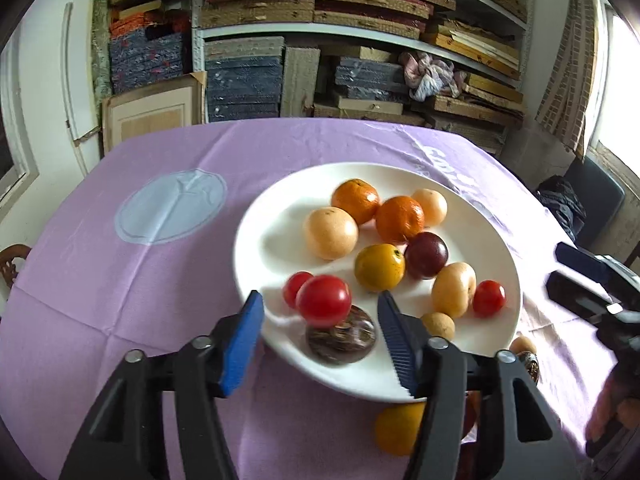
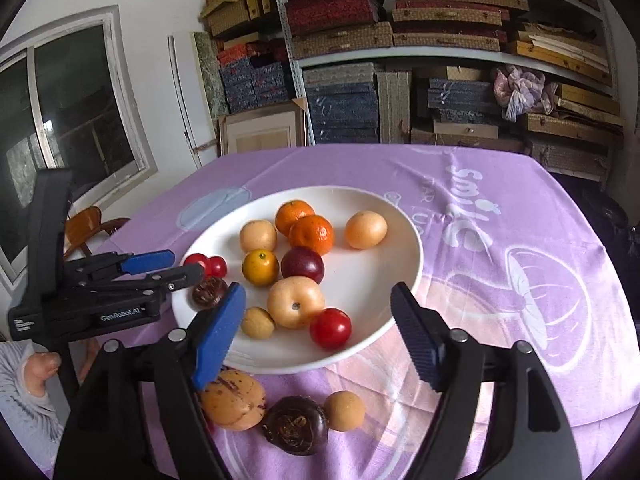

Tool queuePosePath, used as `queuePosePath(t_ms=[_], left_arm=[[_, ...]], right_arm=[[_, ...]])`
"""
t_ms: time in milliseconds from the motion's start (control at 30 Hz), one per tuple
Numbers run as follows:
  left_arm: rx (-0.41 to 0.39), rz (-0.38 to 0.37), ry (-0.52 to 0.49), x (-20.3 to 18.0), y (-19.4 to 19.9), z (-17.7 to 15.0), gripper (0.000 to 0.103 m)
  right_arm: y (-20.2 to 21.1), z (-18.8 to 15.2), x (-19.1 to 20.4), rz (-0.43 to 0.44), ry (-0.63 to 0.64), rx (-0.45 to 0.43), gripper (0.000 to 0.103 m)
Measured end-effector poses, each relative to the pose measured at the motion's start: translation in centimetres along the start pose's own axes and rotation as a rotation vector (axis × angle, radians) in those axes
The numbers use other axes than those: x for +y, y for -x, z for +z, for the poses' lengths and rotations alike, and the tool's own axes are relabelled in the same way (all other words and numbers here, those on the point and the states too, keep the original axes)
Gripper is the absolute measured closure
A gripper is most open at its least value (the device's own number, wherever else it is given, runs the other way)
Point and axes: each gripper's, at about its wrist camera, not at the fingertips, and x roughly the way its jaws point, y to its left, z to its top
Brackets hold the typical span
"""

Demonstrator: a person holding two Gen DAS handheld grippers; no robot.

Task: Organize fruits
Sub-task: 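Set the cherry tomato on the plate with left gripper while right sets its tomato there, then grasp the orange tangerine on the cloth with the left gripper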

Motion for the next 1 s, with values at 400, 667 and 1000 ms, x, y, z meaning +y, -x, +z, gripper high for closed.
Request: queuePosePath(t_ms=[400,667,1000], left_arm=[[0.041,0.013,-0.02,0.2,4.4,-5.7,0.026],[0.04,0.037,-0.059,-2.4,2.8,-5.8,0.019],[0.085,0.074,-0.098,-3.0,0.9,-6.0,0.011]], right_arm=[[9.6,-6.0,-0.1,-0.025,-0.01,-0.163,0.004],[8.8,-6.0,-1.7,-0.014,-0.052,-0.108,0.004],[8.1,-6.2,-0.9,-0.008,-0.026,-0.077,0.004]])
